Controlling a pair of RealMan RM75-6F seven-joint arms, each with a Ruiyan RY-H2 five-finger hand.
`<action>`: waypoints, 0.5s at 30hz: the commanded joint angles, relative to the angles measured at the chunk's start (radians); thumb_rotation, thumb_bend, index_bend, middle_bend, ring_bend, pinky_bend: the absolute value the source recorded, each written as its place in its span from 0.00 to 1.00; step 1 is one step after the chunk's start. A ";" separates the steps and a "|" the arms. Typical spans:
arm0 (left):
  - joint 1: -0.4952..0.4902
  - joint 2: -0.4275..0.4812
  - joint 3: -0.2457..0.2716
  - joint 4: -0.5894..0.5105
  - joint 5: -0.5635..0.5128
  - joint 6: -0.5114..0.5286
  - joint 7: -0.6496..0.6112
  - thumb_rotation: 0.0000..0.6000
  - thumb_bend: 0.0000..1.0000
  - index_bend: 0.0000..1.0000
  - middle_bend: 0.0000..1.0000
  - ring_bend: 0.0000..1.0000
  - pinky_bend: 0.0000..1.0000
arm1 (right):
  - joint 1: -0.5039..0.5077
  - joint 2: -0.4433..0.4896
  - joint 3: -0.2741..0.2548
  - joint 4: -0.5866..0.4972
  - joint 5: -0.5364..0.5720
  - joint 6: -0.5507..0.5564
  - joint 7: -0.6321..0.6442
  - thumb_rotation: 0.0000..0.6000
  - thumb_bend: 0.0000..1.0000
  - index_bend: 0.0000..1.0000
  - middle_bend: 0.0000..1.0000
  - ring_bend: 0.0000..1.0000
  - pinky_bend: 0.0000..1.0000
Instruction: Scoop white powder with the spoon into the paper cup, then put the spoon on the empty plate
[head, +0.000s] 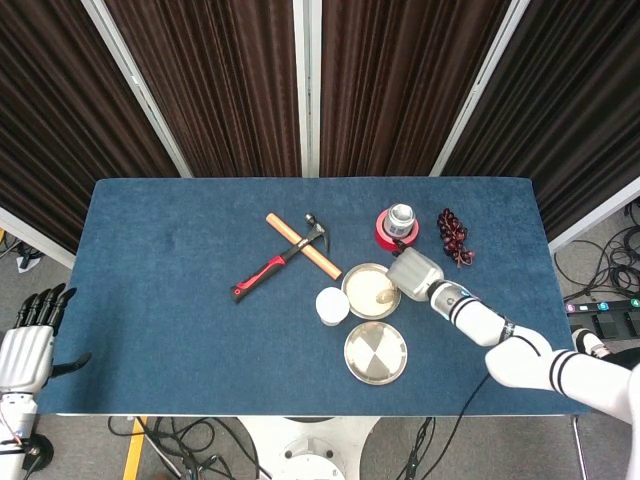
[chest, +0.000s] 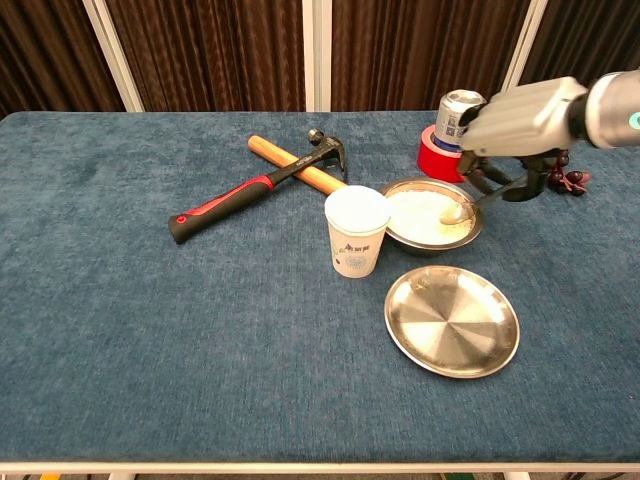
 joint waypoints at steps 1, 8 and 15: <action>0.002 0.000 0.001 0.003 0.000 0.002 -0.003 1.00 0.09 0.13 0.14 0.05 0.03 | 0.061 -0.048 -0.025 0.039 0.079 -0.016 -0.077 1.00 0.33 0.60 0.60 0.19 0.00; 0.003 -0.004 -0.002 0.003 -0.003 0.001 -0.006 1.00 0.09 0.13 0.14 0.05 0.03 | 0.135 -0.105 -0.097 0.059 0.198 0.046 -0.236 1.00 0.33 0.60 0.60 0.19 0.00; 0.005 -0.012 -0.002 0.020 -0.004 0.001 -0.022 1.00 0.09 0.13 0.14 0.05 0.03 | 0.176 -0.150 -0.135 0.046 0.318 0.114 -0.313 1.00 0.33 0.60 0.60 0.19 0.00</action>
